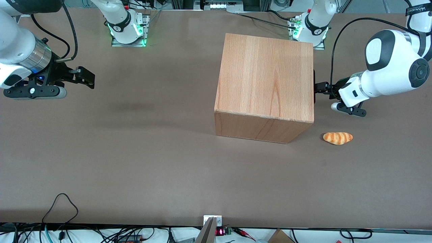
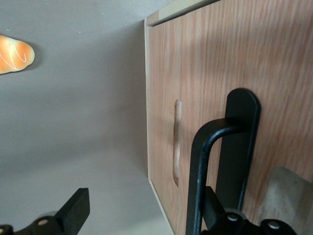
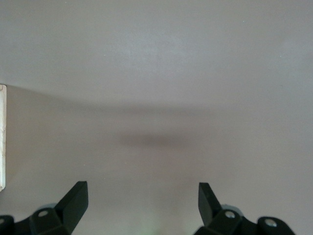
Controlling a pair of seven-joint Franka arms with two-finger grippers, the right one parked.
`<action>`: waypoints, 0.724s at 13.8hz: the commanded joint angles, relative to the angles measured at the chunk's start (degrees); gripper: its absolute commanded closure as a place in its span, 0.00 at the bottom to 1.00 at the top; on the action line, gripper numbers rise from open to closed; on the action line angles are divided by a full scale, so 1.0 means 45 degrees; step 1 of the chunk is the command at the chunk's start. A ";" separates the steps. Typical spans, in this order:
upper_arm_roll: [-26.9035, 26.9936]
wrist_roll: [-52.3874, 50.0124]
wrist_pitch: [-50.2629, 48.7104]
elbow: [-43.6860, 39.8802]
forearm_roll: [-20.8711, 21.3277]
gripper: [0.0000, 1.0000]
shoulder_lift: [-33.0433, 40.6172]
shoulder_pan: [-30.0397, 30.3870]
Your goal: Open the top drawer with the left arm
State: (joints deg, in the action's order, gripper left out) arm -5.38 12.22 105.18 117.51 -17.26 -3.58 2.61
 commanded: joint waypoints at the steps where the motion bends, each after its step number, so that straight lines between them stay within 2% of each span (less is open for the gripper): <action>1: 0.0024 0.0527 0.0220 0.0157 -0.0248 0.00 -0.0082 0.0065; 10: 0.0082 0.0624 0.0396 0.0157 -0.0130 0.00 -0.0357 0.0475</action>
State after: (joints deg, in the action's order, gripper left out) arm -5.21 12.94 105.88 117.81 -17.26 -4.86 3.45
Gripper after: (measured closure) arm 0.000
